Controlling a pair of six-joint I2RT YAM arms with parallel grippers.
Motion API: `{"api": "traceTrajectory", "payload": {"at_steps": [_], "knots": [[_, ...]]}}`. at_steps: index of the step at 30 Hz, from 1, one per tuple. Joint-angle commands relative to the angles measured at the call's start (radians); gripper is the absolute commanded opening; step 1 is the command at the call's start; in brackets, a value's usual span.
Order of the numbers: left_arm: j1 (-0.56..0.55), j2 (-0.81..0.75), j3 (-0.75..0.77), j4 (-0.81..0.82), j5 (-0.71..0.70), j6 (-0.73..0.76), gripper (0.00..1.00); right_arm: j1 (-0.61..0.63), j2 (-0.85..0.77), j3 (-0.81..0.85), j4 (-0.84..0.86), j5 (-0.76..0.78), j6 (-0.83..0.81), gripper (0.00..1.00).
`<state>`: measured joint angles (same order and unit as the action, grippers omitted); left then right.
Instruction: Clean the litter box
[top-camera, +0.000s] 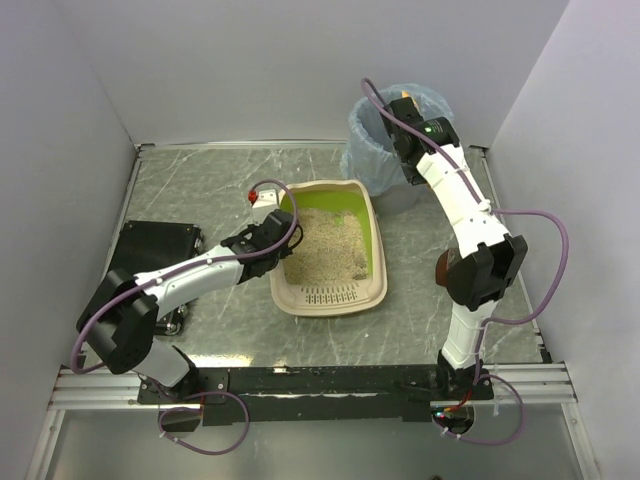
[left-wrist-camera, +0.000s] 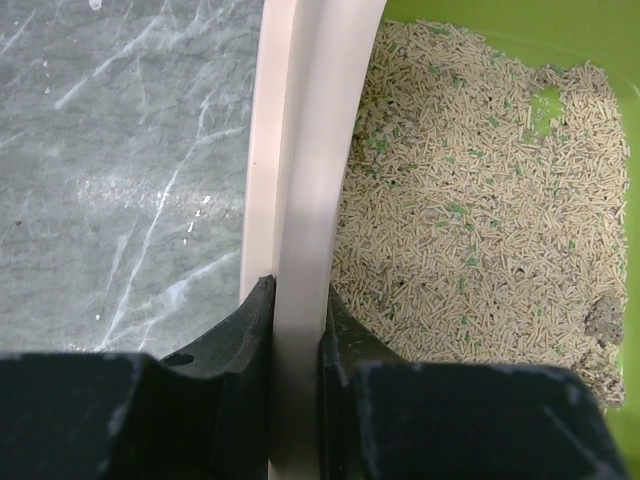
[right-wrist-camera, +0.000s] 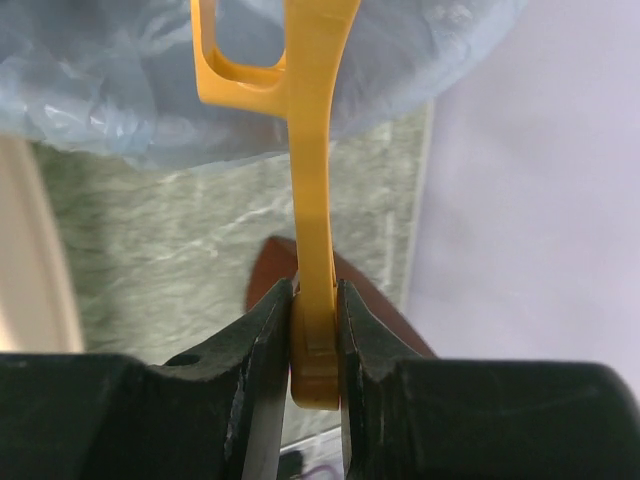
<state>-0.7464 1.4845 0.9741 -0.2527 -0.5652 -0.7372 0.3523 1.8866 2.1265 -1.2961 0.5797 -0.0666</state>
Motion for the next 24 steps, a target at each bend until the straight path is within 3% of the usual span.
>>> {"api": "traceTrajectory", "payload": {"at_steps": [1,5,11,18,22,24], "knots": [[0.002,-0.132,0.046,0.293,-0.012,-0.114,0.01,0.011,-0.023,0.006,0.011,0.127,-0.058,0.00],[0.001,-0.128,0.052,0.290,-0.012,-0.111,0.01,0.017,-0.047,0.001,0.044,0.137,-0.067,0.00],[0.001,-0.128,0.049,0.291,-0.009,-0.113,0.01,0.014,-0.135,-0.019,0.118,-0.038,-0.050,0.00],[0.001,-0.139,0.041,0.296,-0.016,-0.113,0.01,0.005,-0.273,-0.069,0.172,-0.465,0.024,0.02],[0.001,-0.133,0.040,0.299,-0.022,-0.102,0.01,0.005,-0.421,-0.326,0.233,-0.891,0.117,0.00],[0.001,-0.133,0.046,0.291,-0.027,-0.090,0.01,0.007,-0.483,-0.452,0.277,-0.999,0.163,0.00]]}}
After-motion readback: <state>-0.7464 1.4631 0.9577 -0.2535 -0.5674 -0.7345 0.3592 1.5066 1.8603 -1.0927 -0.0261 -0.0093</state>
